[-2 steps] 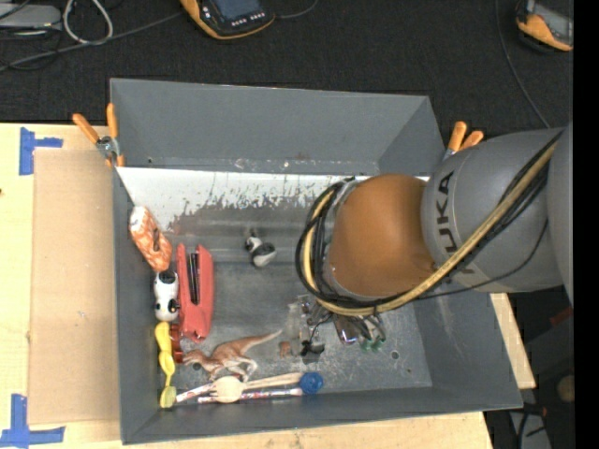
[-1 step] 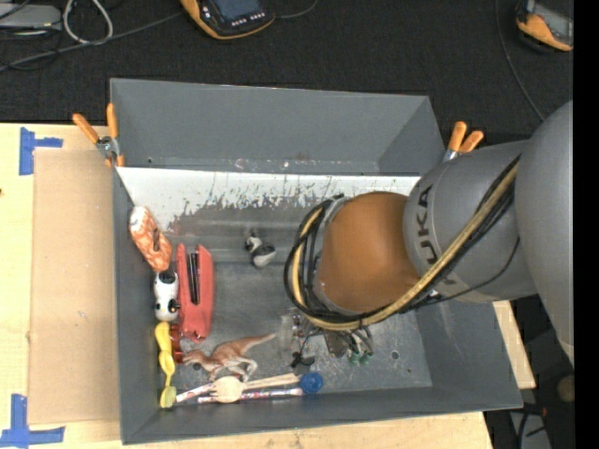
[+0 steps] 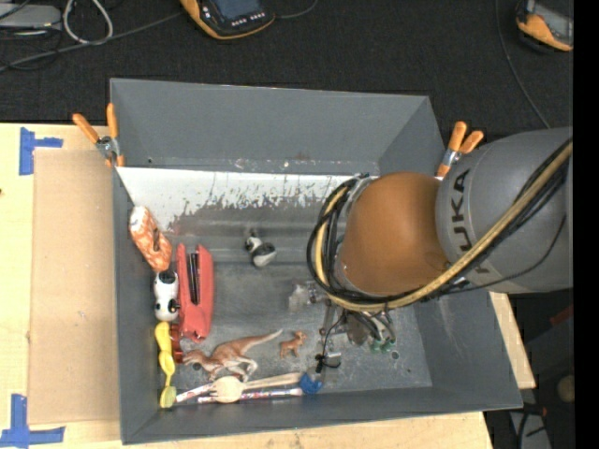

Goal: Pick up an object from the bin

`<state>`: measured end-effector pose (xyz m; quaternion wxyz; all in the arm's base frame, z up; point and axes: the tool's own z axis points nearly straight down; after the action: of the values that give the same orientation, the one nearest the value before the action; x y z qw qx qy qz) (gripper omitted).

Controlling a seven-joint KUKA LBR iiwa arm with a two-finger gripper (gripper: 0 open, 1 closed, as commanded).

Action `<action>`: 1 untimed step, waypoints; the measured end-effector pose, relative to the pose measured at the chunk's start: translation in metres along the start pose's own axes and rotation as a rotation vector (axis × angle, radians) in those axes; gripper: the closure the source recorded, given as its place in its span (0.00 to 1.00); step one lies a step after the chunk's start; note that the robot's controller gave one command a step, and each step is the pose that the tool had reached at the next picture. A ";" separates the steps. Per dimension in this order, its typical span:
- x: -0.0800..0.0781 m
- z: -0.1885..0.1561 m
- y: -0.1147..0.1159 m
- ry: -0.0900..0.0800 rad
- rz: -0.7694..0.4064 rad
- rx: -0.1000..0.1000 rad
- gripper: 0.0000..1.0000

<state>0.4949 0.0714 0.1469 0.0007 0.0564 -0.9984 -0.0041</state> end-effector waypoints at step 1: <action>0.000 0.001 0.000 -0.001 0.000 0.000 0.00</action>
Offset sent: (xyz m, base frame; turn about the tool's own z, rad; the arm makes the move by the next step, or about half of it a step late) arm -0.0198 0.0012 -0.0769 -0.0290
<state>0.4948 0.0714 0.1456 0.0001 0.0563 -0.9984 -0.0042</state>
